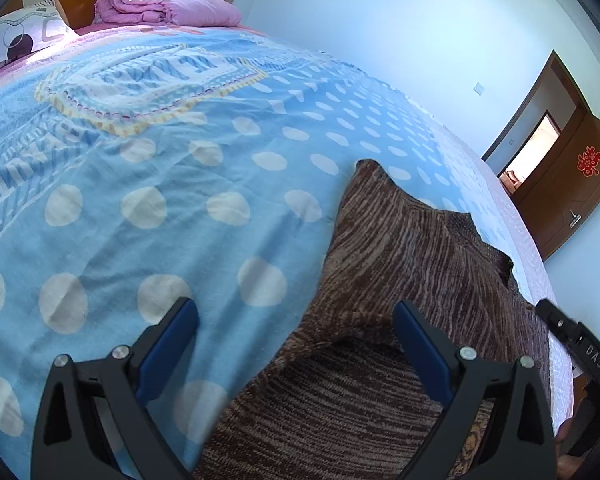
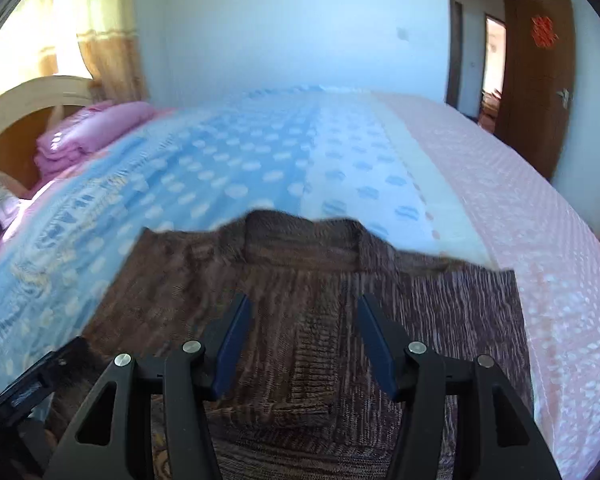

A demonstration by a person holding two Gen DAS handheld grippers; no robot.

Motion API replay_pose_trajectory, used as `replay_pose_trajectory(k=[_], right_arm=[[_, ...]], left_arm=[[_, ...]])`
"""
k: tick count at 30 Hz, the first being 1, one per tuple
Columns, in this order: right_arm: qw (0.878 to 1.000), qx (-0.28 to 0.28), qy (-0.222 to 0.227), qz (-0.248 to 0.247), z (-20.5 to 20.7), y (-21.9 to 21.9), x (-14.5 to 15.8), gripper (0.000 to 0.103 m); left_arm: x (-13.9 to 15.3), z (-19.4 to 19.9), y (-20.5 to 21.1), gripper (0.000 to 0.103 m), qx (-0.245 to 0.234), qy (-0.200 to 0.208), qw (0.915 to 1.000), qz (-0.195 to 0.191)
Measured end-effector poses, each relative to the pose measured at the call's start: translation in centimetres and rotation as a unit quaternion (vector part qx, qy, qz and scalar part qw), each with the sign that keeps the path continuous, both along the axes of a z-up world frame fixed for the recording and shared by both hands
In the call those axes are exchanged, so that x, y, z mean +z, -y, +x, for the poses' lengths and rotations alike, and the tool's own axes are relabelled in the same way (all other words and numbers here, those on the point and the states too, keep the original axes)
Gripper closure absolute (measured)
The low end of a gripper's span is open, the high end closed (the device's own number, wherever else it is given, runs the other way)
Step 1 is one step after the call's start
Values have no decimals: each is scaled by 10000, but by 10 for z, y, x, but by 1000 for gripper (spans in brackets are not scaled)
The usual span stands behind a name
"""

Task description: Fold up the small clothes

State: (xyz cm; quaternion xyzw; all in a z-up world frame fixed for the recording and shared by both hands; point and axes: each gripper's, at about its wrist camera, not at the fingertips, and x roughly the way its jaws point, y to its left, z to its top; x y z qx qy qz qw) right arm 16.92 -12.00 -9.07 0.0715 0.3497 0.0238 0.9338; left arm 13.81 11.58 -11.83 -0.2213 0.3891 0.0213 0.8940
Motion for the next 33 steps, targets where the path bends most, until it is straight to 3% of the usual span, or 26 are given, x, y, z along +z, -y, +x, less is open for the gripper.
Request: replay_pose_trajectory(k=[3, 5, 8, 14, 15, 17, 18, 19, 25, 27, 30, 33], right_arm=[[9984, 27, -279, 484, -7, 11, -18, 46], [9982, 61, -451, 382, -12, 8, -29, 46], [9983, -28, -318, 486, -15, 19, -29, 46], [9965, -64, -455, 703, 37, 39, -25, 49], [9955, 84, -545, 765, 49, 34, -29, 52], [9941, 315, -719, 750, 61, 24, -37, 75], [9950, 392, -767, 508, 64, 13, -40, 91], [9966, 407, -644, 299, 60, 6, -38, 93], [9996, -165, 209, -18, 32, 11, -12, 95], [9998, -157, 71, 28, 38, 14, -20, 94], [9987, 25, -501, 93, 51, 17, -39, 93], [9962, -360, -314, 722, 34, 44, -31, 77]], left_arm=[[0, 0, 0, 2, -11, -14, 10000, 37], [0, 0, 0, 2, -10, -6, 10000, 26], [0, -1, 0, 2, -9, 14, 10000, -15], [0, 0, 1, 2, -3, 5, 10000, 29], [0, 0, 1, 2, -5, 2, 10000, 33], [0, 0, 1, 2, -1, 1, 10000, 40], [0, 0, 1, 2, -2, -2, 10000, 45], [0, 1, 2, 2, -1, -11, 10000, 66], [1, 2, 4, 2, 23, -40, 9999, 154], [1, 2, 4, 2, 21, -47, 9998, 174], [1, 2, 4, 2, 21, -41, 9999, 160], [1, 2, 4, 2, 21, -38, 9999, 153]])
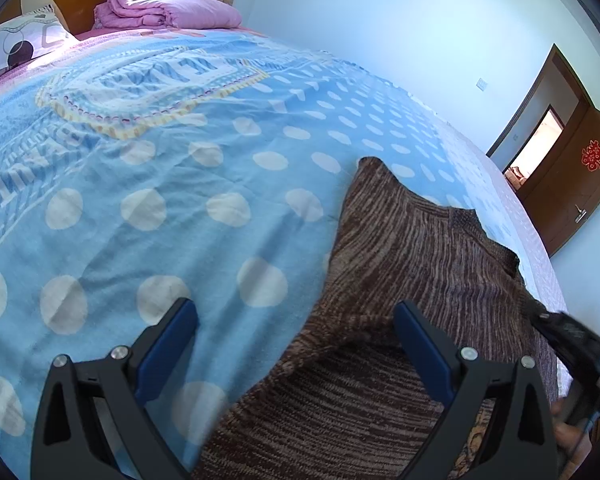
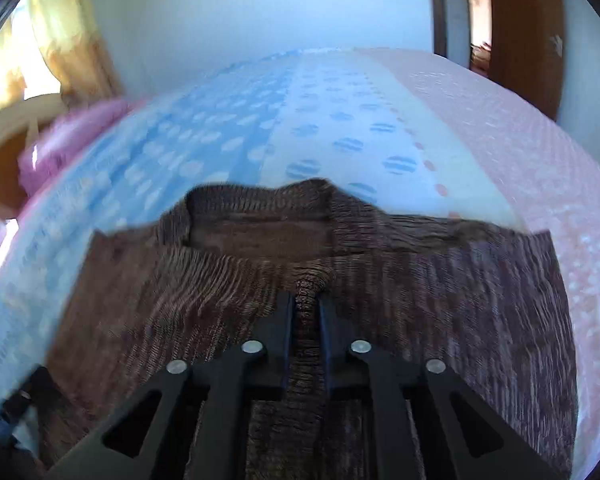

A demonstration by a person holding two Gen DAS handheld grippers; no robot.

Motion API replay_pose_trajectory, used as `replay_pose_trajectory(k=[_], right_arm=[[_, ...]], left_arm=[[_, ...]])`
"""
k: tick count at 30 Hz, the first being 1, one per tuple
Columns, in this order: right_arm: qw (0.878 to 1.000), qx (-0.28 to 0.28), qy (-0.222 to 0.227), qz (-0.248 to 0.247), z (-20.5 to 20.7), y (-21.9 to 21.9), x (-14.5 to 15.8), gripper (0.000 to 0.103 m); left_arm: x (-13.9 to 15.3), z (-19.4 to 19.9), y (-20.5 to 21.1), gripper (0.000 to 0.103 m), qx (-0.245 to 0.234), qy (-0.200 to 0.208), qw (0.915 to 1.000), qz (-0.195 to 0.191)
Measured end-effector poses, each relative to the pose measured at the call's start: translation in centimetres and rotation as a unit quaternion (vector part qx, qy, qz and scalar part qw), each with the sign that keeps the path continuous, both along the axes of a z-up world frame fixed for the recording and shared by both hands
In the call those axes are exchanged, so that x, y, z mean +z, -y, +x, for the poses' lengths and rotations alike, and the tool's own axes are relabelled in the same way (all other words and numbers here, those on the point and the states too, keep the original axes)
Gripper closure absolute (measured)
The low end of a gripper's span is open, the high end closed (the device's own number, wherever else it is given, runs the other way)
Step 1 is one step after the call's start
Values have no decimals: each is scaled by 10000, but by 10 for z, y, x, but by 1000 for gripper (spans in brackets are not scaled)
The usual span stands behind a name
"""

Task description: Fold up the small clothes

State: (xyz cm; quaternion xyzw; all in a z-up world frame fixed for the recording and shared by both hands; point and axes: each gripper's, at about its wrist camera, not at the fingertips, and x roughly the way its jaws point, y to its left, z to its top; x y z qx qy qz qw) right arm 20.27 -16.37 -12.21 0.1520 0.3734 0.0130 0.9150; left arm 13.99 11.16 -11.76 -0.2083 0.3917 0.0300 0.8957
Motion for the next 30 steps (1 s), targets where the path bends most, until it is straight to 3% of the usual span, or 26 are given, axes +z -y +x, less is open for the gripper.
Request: replay_pose_trajectory(k=[2, 5, 8, 10, 12, 15, 19, 22, 25, 27, 30], right_arm=[[9993, -163, 227, 265, -22, 13, 8, 76], [9987, 321, 338, 207, -44, -1, 15, 76], [9947, 1020, 138, -55, -59, -31, 10, 76], [9917, 1226, -244, -304, -69, -44, -7, 76], [9925, 1172, -28, -337, -86, -39, -8, 76], [9932, 1024, -299, -469, -104, -28, -18, 76], [9966, 657, -260, -423, -146, -3, -3, 76], [9994, 253, 7, -225, -185, 24, 18, 76], [9994, -59, 238, -259, -230, 50, 35, 74], [9989, -140, 303, -331, -255, 62, 41, 68], [9989, -152, 251, -363, -290, 74, 44, 45]], left_arm=[[0, 0, 0, 2, 2, 0, 10000, 4], [0, 0, 0, 2, -2, -3, 10000, 6], [0, 0, -1, 2, -3, 3, 10000, -8], [0, 0, -1, 2, -7, 8, 10000, -28], [0, 0, -1, 1, -15, 10, 10000, -38], [-1, 1, -1, 0, -37, 3, 10000, -48], [-1, 0, -5, 0, -99, 38, 9998, -179], [2, -7, -10, 0, -406, 52, 9985, -367], [14, -29, -15, 0, -989, -51, 9950, -153], [25, -53, -24, 0, -1259, 126, 9920, -33], [42, -96, -43, 0, -1678, 389, 9848, 202]])
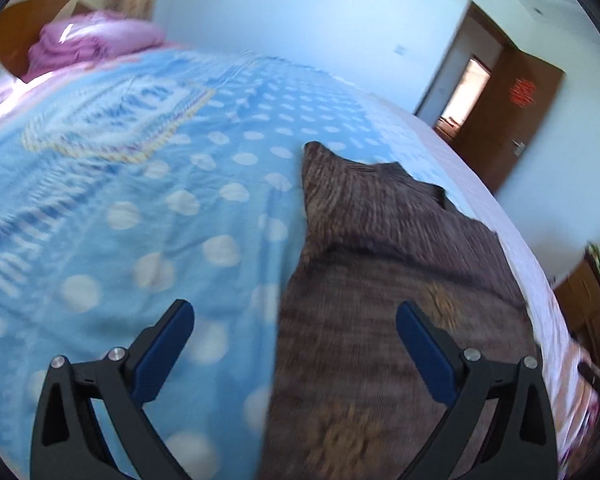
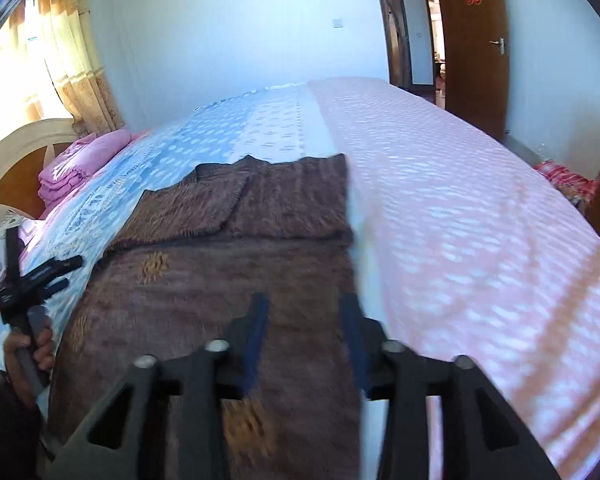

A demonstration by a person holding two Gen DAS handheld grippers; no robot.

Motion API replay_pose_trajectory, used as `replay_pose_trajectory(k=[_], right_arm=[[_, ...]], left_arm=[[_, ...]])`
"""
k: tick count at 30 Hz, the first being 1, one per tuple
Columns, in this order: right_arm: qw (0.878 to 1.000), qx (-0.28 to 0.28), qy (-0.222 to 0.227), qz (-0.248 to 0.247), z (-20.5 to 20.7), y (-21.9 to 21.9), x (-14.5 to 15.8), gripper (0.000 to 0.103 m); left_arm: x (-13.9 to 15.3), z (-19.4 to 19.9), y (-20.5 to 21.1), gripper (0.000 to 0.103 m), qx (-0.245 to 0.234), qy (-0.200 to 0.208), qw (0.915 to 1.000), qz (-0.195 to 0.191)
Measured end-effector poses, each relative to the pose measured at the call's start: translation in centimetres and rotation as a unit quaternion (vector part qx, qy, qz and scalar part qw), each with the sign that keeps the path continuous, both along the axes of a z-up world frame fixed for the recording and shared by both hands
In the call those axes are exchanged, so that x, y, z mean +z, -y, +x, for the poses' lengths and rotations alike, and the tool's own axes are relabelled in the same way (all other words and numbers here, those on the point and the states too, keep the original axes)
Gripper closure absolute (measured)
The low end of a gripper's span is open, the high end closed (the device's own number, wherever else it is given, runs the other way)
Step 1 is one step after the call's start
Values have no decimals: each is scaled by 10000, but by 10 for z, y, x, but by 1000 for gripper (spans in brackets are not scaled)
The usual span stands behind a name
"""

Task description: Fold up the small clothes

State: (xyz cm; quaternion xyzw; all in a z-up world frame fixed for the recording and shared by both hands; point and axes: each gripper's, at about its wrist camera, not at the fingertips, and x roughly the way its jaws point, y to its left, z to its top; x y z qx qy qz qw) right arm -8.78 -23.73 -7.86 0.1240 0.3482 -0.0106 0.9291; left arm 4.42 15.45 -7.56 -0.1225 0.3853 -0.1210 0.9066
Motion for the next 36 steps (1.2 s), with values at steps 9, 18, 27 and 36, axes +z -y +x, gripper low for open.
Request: replay_pose_trajectory(k=[9, 18, 27, 36], right_arm=[[9963, 429, -722, -167, -50, -7, -31, 43], [9892, 543, -1363, 29, -84, -9, -60, 43], [9759, 850, -2010, 28, -96, -34, -89, 43], [9670, 938, -2133, 1034, -98, -17, -102, 96]], left_arm=[[-18, -93, -33, 3, -726, -408, 9965, 93], [-38, -146, -9, 10, -1278, -521, 9904, 65], [-44, -164, 4, 19, -1460, -805, 9859, 152], [-48, -161, -1, 79, -1262, -1077, 9861, 49]])
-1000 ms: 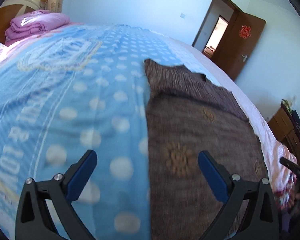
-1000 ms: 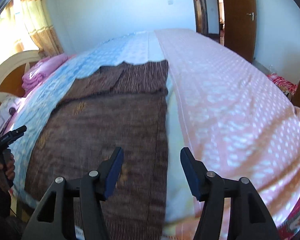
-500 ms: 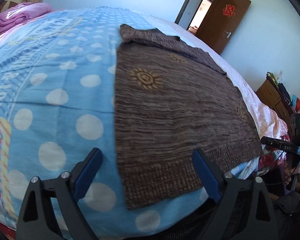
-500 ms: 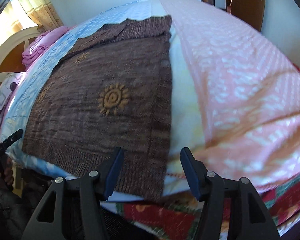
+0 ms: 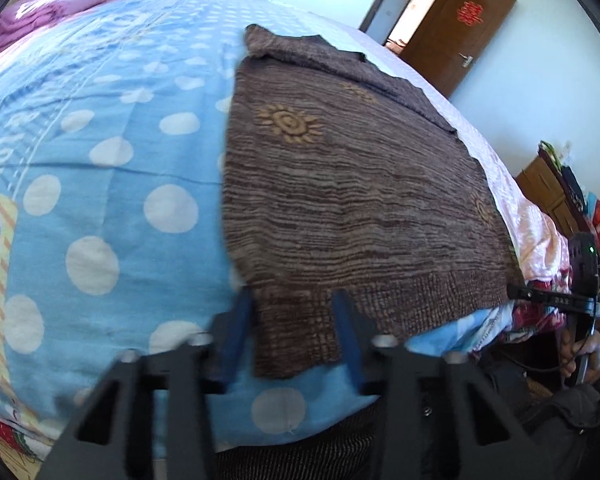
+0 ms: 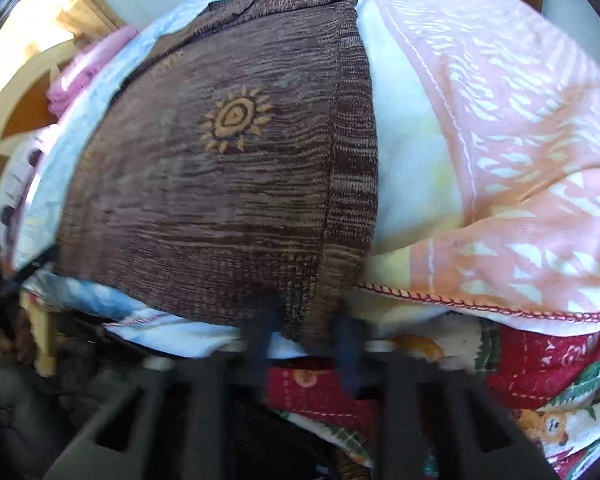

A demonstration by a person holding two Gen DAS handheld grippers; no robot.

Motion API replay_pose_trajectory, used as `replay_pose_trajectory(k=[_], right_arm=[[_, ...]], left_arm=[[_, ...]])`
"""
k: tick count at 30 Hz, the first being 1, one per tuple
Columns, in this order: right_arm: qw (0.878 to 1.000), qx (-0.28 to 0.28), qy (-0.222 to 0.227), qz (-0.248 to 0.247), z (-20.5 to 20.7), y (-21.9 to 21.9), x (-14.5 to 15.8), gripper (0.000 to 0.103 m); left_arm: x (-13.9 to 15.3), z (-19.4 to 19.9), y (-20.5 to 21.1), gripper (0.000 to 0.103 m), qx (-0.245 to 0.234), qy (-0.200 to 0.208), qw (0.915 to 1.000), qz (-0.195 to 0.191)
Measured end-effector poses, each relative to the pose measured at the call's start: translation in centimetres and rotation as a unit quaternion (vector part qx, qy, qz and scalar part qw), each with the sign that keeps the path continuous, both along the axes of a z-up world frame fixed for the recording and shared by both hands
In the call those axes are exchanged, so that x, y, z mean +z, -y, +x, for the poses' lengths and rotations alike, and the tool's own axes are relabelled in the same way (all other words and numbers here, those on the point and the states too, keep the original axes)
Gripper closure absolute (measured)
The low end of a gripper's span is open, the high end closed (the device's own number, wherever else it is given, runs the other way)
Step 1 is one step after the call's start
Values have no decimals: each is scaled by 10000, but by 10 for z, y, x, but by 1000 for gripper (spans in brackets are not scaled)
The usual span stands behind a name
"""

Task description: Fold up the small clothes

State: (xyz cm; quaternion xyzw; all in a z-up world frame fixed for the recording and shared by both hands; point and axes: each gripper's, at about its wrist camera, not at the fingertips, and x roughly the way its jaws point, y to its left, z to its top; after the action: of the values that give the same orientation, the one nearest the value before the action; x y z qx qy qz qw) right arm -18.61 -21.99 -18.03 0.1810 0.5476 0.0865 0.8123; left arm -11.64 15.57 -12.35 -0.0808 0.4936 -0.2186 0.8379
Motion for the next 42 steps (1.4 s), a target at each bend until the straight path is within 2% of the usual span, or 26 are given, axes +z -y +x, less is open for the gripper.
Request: replay_pose_trajectory(k=[2, 3, 8, 13, 16, 20, 22, 24, 25, 26, 27, 29, 31, 34, 35, 36, 38, 40, 42], right_arm=[[10000, 20, 31, 57, -2, -1, 5, 96], [9999, 23, 64, 130, -2, 1, 8, 96], [9940, -19, 526, 959, 3, 10, 46, 96], [9796, -327, 1089, 1659, 50, 34, 85, 96], [9766, -621, 1286, 1609, 93, 50, 92, 96], [9772, -992, 1255, 1395, 144, 63, 72, 96], [9764, -1162, 1223, 1347, 163, 69, 58, 96], [9749, -1328, 1208, 1315, 170, 77, 49, 93], [9730, -1405, 1147, 1426, 174, 78, 43, 87], [9719, -1447, 1099, 1494, 176, 80, 41, 82], [9698, -1500, 1082, 1591, 175, 83, 38, 74], [9635, -1612, 1278, 1716, 165, 86, 44, 63], [9605, -1666, 1576, 1578, 153, 83, 56, 49], [9610, -1628, 1906, 1169, 138, 75, 74, 48], [9617, -1618, 1938, 1069, 134, 72, 77, 48], [9621, -1605, 1954, 1023, 131, 73, 79, 48], [9638, -1541, 1991, 881, 125, 69, 84, 48], [9654, -1504, 1982, 782, 121, 67, 86, 48], [9660, -1516, 1945, 781, 120, 66, 85, 48]], left_arm=[[-2, 3, -6, 90, 109, -104, 9999, -47], [-2, 5, -10, 92, 118, -186, 9996, -191], [14, 21, -10, 93, 24, -280, 9974, -665], [41, 72, 9, 93, -94, -235, 9956, -902], [52, 115, 24, 93, -79, -91, 9969, -773], [52, 163, 34, 92, 35, -45, 9986, -528], [48, 183, 32, 89, 105, -134, 9985, -512], [47, 198, 25, 77, 232, -148, 9988, -394], [49, 202, 20, 73, 252, -139, 9989, -362], [51, 204, 13, 62, 248, -87, 9989, -383], [56, 204, 6, 52, 238, 7, 9989, -408], [63, 199, -4, 40, 127, 311, 9987, -393], [69, 193, -3, 37, -248, 617, 9975, -221], [72, 178, 13, 34, -1024, 1090, 9885, 219], [72, 174, 20, 26, -1318, 1210, 9834, 294], [70, 169, 29, 19, -1652, 1312, 9767, 394], [65, 163, 45, 14, -2130, 1540, 9617, 777], [57, 160, 58, 14, -2557, 1682, 9439, 1238], [46, 160, 67, 14, -2902, 1646, 9288, 1614]])
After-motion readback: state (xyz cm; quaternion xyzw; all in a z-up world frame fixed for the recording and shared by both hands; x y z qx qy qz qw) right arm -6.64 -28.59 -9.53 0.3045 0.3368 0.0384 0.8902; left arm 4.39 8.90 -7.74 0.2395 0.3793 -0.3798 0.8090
